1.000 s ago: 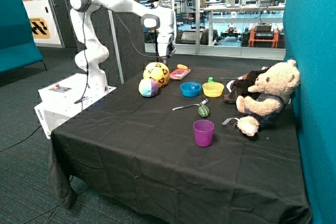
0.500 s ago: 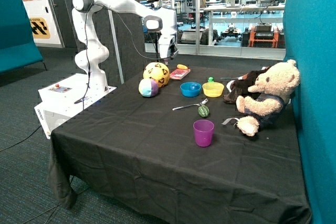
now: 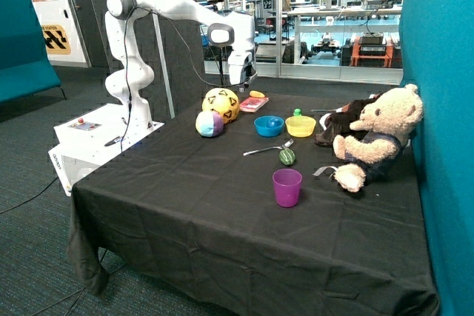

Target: Sort the balls from left to right in order of size

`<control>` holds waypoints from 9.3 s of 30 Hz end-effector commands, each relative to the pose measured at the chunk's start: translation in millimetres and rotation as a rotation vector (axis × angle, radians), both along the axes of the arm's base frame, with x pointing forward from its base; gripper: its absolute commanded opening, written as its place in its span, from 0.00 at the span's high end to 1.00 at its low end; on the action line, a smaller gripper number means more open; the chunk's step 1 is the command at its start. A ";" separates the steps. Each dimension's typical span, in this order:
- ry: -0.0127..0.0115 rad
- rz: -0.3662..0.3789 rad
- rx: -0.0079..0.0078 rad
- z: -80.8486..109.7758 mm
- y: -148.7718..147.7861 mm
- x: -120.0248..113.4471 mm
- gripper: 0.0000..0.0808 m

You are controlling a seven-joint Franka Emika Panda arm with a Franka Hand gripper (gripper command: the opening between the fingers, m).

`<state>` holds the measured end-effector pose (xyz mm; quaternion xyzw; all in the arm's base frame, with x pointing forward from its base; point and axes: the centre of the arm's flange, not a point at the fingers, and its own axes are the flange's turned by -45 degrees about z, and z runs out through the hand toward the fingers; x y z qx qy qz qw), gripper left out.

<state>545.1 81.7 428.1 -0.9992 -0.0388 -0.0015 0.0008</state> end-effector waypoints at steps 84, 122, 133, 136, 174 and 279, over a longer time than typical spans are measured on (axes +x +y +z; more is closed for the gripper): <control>0.0031 -0.068 -0.0016 -60.9 -49.6 94.8 0.45; 0.0030 -0.024 -0.0017 -75.6 -29.0 113.0 0.25; 0.0030 -0.029 -0.0017 -82.9 -32.3 118.5 0.25; 0.0030 -0.028 -0.0017 -84.5 -32.6 120.2 0.26; 0.0030 -0.008 -0.0017 -85.5 -33.4 128.7 0.27; 0.0030 0.036 -0.0018 -119.2 -27.9 133.3 1.00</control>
